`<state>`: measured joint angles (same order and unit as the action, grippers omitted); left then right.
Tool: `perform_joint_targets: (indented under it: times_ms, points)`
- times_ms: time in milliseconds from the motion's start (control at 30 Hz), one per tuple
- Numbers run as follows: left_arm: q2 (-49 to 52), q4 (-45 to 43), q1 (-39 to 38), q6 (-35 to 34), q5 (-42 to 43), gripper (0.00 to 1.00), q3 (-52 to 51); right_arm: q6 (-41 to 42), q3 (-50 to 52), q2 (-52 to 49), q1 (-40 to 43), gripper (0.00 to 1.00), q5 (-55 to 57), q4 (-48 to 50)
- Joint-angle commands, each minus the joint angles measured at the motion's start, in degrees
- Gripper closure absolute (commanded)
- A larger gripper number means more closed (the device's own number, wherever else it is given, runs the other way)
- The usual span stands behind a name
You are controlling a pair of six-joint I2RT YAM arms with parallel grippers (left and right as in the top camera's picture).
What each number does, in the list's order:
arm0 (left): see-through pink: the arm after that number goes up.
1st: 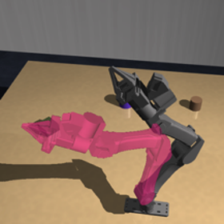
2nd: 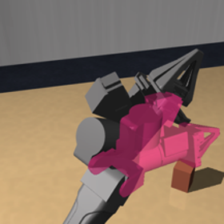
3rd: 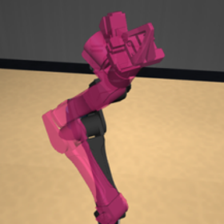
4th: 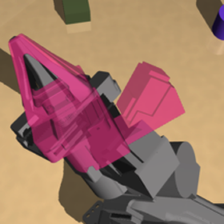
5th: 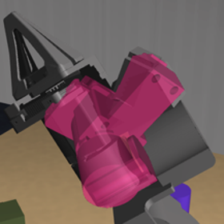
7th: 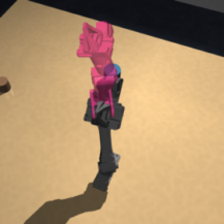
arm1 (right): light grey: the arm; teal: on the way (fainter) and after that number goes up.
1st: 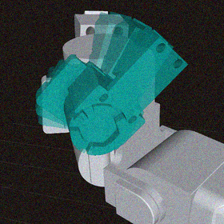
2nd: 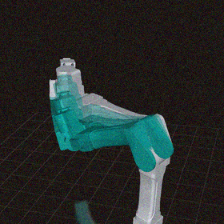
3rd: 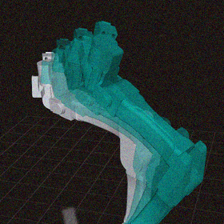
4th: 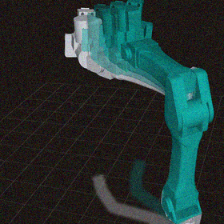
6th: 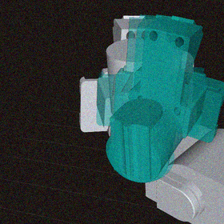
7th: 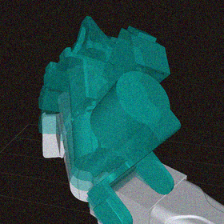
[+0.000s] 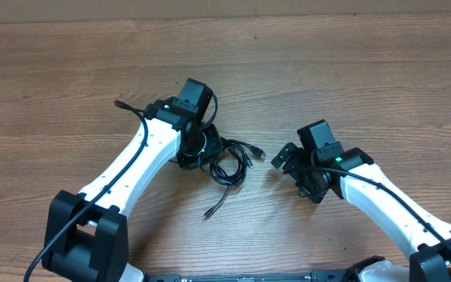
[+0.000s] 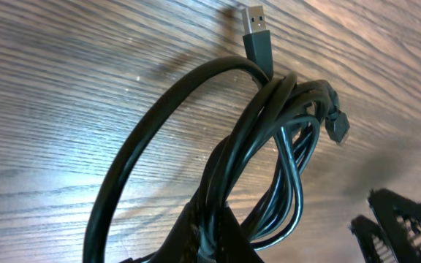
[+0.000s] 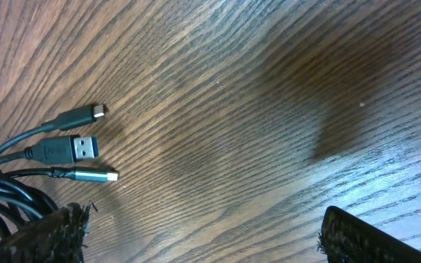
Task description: Untangle cables
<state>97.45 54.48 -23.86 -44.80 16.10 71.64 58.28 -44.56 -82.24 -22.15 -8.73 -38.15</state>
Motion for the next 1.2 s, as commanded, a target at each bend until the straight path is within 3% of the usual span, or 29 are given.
perform_joint_targets:
  times_ms: [0,167,433,1167]
  points:
    - [-1.14,-0.07,0.22,4.13,6.47,0.96,1.7,-0.04,-0.5,-0.2,0.11,0.0,0.57,0.31]
    - [-1.16,1.01,0.33,4.15,10.56,0.96,1.75,-0.04,-0.5,-0.2,0.11,0.0,0.57,0.31]
    - [-1.16,1.44,2.84,8.26,24.33,0.96,2.69,-0.04,-0.5,-0.2,0.11,0.0,0.57,0.31]
    - [-1.16,1.16,5.51,12.07,18.8,0.96,3.21,-0.04,-0.5,-0.2,0.11,0.0,0.57,0.31]
